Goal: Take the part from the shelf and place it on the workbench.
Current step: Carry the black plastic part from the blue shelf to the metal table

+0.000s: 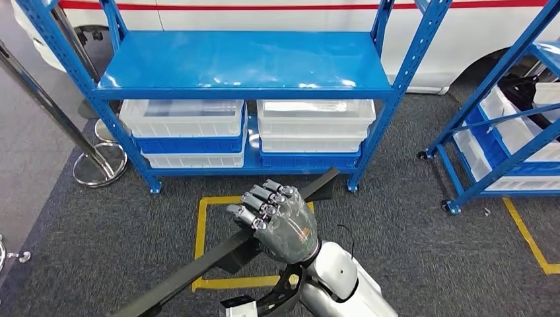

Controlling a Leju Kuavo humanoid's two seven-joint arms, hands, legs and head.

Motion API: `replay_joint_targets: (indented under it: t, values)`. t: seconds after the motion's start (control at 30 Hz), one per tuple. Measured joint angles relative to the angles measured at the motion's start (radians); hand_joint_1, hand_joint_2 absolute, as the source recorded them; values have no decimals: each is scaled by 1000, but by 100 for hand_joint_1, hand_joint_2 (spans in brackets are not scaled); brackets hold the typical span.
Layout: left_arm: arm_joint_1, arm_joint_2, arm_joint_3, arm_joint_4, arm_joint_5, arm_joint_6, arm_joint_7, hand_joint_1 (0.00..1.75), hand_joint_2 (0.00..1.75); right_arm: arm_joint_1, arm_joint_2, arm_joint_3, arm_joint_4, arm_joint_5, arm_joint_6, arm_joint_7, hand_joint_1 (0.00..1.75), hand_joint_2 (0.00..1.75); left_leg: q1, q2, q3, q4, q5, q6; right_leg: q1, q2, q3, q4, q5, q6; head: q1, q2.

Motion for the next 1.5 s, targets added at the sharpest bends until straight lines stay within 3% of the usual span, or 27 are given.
replay_joint_targets:
  t: [0.07,0.1,0.17,0.23,0.3,0.37,0.43,0.47,0.53,0.6,0.63,0.67,0.73,0.77,0.83,0.87,0.93,1.0,1.07,1.1,1.13,1.2,1.27,1.33,1.37,1.43,1.5]
  values:
    - [-1,0,-2,0,-1,4,-1,0,175,6,0,-3,0,-6,0,-8,175,175,-6,3,-28,2,23,12,2,1,-26,123,-103,0,0,0]
    - [-1,0,-4,0,-1,5,0,0,175,9,0,-5,1,-8,0,-12,175,175,-10,4,-44,4,35,14,4,1,-32,182,-127,-1,0,0]
    - [-3,0,-6,0,-3,6,4,0,175,18,1,-10,1,-9,0,-18,175,175,-18,4,-75,8,56,16,8,1,-7,223,-109,-9,0,0]
    - [-7,-3,-7,0,-6,6,11,0,175,26,4,-14,1,-6,0,-25,175,175,-24,3,-101,13,75,15,17,3,82,132,-64,-29,0,0]
    - [-12,-7,-8,0,-10,6,19,0,175,31,11,-17,-1,0,0,-29,175,175,-27,2,-116,13,92,9,26,5,184,-9,-73,-48,-1,0]
    - [-14,-9,-9,0,-14,8,25,0,175,37,17,-20,-4,3,0,-31,175,175,-24,3,-119,7,112,-3,34,5,222,-78,-87,-55,0,0]
    - [-14,-8,-10,0,-18,9,30,0,175,43,20,-23,-6,3,0,-34,175,175,-23,2,-123,2,119,-14,31,2,213,-94,-64,-59,0,0]
    - [-15,-8,-10,0,-20,9,32,0,175,47,22,-24,-7,5,0,-36,175,175,-24,0,-129,12,99,-20,27,-1,204,-101,-50,-64,-1,0]
    - [-18,-7,-13,0,-25,9,35,0,175,59,29,-26,-8,11,0,-43,175,175,-21,-2,-147,89,1,-32,22,-6,177,-108,-21,-70,-1,0]
    - [-21,-6,-18,0,-30,10,35,0,175,76,34,-28,-10,16,0,-50,175,175,-17,-2,-159,217,-89,-45,22,-8,141,-104,6,-72,-1,0]
    - [-22,-5,-21,0,-32,10,35,0,175,84,35,-29,-10,17,0,-53,175,175,-15,-2,-156,266,-95,-50,22,-9,121,-100,18,-70,-1,0]
    - [-21,-4,-25,0,-34,11,35,0,175,91,36,-30,-11,17,0,-56,175,175,-12,-1,-143,290,-75,-55,21,-9,99,-95,32,-68,-1,0]
    - [-19,-3,-30,0,-37,12,36,0,175,99,38,-31,-14,17,0,-59,175,175,-5,-1,-71,237,-16,-61,19,-9,53,-78,56,-60,-1,0]
    - [-17,-3,-33,0,-38,12,37,0,175,102,40,-32,-17,17,0,-60,175,175,-4,-2,-14,164,-15,-63,19,-8,33,-67,67,-54,-1,0]
    - [-11,-4,-38,0,-40,12,36,0,175,106,45,-33,-24,16,0,-61,175,175,-6,-4,75,25,-56,-52,20,-6,9,-54,88,-43,0,0]
    - [-8,-4,-41,0,-41,13,35,0,175,107,47,-34,-26,14,0,-62,175,175,-10,-5,91,-11,-73,-42,22,-6,5,-55,100,-37,0,0]
    - [-2,-5,-44,0,-40,14,32,0,175,110,48,-38,-29,12,0,-66,175,175,-11,-2,76,-17,-58,-21,20,-6,1,-64,118,-26,0,0]
    - [-1,-6,-47,1,-39,13,31,0,175,115,49,-41,-29,13,0,-63,175,175,-8,3,48,-17,-29,-1,16,-3,-16,-34,63,-16,0,0]
    - [-4,-6,-48,1,-38,10,32,0,175,117,48,-43,-29,10,0,-46,175,175,-9,7,13,-16,1,11,14,-1,-39,71,-54,-9,0,0]
    - [-6,-6,-49,1,-36,7,34,0,175,117,46,-42,-28,4,0,-33,175,175,-10,7,-5,-15,16,12,14,-1,-46,137,-96,-7,0,0]
    - [-7,-5,-49,1,-34,3,35,0,175,116,43,-41,-26,-3,0,-18,175,175,-11,8,-25,-12,31,12,13,-1,-47,193,-109,-5,0,0]
    - [-12,-4,-49,1,-29,-5,39,0,175,115,36,-35,-20,-21,0,11,175,175,-13,8,-66,-5,58,9,14,-1,-10,227,-70,-7,0,0]
    - [-18,-4,-49,1,-25,-10,41,0,175,108,29,-23,-16,-37,0,30,175,175,-14,7,-102,5,80,3,15,1,90,133,-40,-16,0,0]
    - [-22,-4,-49,0,-23,-12,42,0,175,99,26,-9,-14,-52,0,41,175,175,-16,5,-122,10,100,-7,20,3,199,-15,-79,-26,0,0]
    - [-23,-4,-49,0,-22,-12,41,0,175,94,26,-3,-14,-61,0,46,175,175,-17,5,-126,9,111,-13,23,4,226,-62,-100,-29,0,0]
    - [-22,-3,-49,0,-20,-11,39,0,175,89,23,7,-10,-82,0,60,175,175,-16,4,-132,4,130,-25,24,2,226,-90,-96,-37,0,0]
    - [-21,-2,-49,0,-17,-8,33,0,175,86,17,17,-3,-106,0,77,175,175,-16,0,-149,27,93,-35,19,-3,202,-95,-68,-51,0,0]
